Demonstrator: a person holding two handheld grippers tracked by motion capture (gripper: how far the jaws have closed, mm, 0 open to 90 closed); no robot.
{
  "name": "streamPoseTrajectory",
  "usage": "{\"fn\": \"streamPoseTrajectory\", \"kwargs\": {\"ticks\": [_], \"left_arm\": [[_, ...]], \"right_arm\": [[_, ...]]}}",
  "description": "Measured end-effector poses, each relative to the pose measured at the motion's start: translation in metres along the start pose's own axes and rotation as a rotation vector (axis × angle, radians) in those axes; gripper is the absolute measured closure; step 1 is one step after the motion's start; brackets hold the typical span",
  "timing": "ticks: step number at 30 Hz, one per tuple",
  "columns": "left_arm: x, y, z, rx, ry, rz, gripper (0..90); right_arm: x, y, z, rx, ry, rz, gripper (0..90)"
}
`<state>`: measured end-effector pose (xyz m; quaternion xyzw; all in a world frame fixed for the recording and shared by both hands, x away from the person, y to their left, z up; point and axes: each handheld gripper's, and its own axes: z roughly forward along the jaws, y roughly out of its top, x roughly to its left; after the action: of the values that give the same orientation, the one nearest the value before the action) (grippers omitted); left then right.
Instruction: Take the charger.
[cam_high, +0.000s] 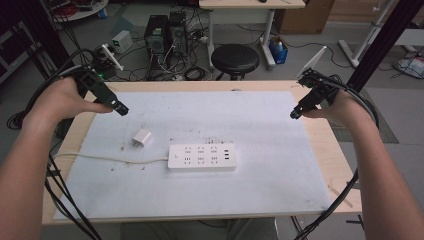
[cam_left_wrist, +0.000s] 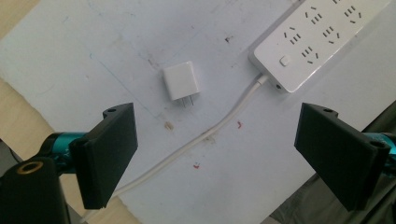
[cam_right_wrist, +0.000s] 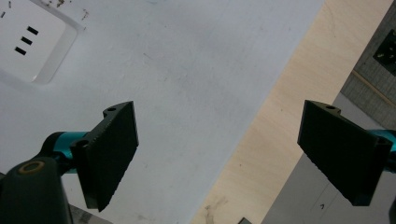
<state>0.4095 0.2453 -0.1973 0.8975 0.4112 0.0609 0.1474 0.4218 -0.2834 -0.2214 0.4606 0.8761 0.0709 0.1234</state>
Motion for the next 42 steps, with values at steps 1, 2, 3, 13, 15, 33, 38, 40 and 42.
{"fn": "streamPoseTrajectory", "kwargs": {"ticks": [1,2,3,13,15,33,38,40,42], "left_arm": [[0.0,0.0,0.0,-0.002,0.004,-0.003,13.2],[0.0,0.0,0.001,-0.001,0.005,-0.003,13.2],[-0.001,-0.001,0.001,-0.001,0.005,-0.007,13.2],[-0.001,0.0,0.008,-0.001,0.011,-0.063,13.2],[0.0,0.001,0.013,-0.002,0.004,-0.084,13.2],[0.01,0.014,0.097,0.096,0.01,-0.194,13.2],[0.016,0.011,0.124,0.135,0.022,-0.236,13.2],[0.018,0.009,0.133,0.15,0.022,-0.24,13.2],[0.019,0.008,0.142,0.156,0.033,-0.248,13.3]], "right_arm": [[0.0,0.0,0.0,-0.003,-0.001,0.001,11.8],[-0.001,0.0,0.0,-0.004,-0.002,0.002,11.8],[-0.001,0.0,0.0,-0.003,-0.002,0.006,11.8],[0.003,0.001,0.005,-0.013,0.002,-0.004,11.8],[0.004,0.001,0.005,-0.015,0.003,-0.016,11.8],[0.008,-0.006,0.008,-0.04,0.003,-0.013,11.8],[0.009,-0.007,0.01,-0.044,0.008,-0.015,11.8],[0.009,-0.007,0.01,-0.042,0.006,-0.015,11.8],[0.01,-0.006,0.012,-0.046,0.01,-0.015,11.8]]}}
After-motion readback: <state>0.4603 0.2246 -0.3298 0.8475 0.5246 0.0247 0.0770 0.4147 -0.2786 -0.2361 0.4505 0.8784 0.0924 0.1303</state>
